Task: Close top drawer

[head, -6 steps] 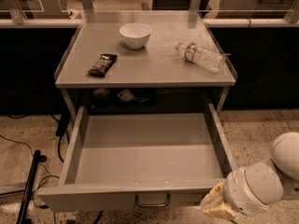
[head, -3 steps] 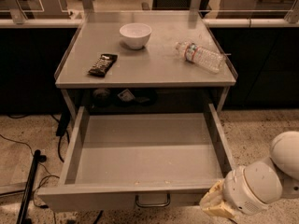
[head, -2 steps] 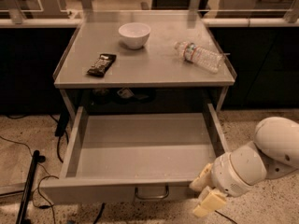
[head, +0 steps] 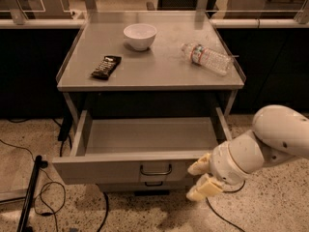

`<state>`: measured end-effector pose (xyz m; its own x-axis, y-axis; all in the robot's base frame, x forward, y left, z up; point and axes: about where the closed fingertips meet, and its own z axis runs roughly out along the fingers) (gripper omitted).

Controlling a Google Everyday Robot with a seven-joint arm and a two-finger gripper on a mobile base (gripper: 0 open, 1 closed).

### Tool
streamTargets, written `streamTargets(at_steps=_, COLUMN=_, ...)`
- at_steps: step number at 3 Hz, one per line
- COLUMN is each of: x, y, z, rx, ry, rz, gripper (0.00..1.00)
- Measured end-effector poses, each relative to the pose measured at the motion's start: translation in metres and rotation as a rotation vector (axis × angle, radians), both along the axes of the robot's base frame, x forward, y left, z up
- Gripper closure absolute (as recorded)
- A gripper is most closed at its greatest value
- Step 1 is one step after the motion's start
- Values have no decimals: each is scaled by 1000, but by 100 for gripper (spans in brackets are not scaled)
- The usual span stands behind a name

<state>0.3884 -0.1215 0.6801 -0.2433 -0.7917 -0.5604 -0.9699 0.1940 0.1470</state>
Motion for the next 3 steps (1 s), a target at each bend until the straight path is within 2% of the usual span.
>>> streamTargets(at_steps=1, x=32, y=14, z=12, rx=5, ry=-43, rz=32, gripper=68)
streamTargets(at_steps=2, x=71, y=16, z=13, rx=-37, ry=-80, rz=28, gripper=66)
streamTargets(at_steps=3, x=77, y=18, z=14, rx=-46, ry=-88, rz=33, gripper=43)
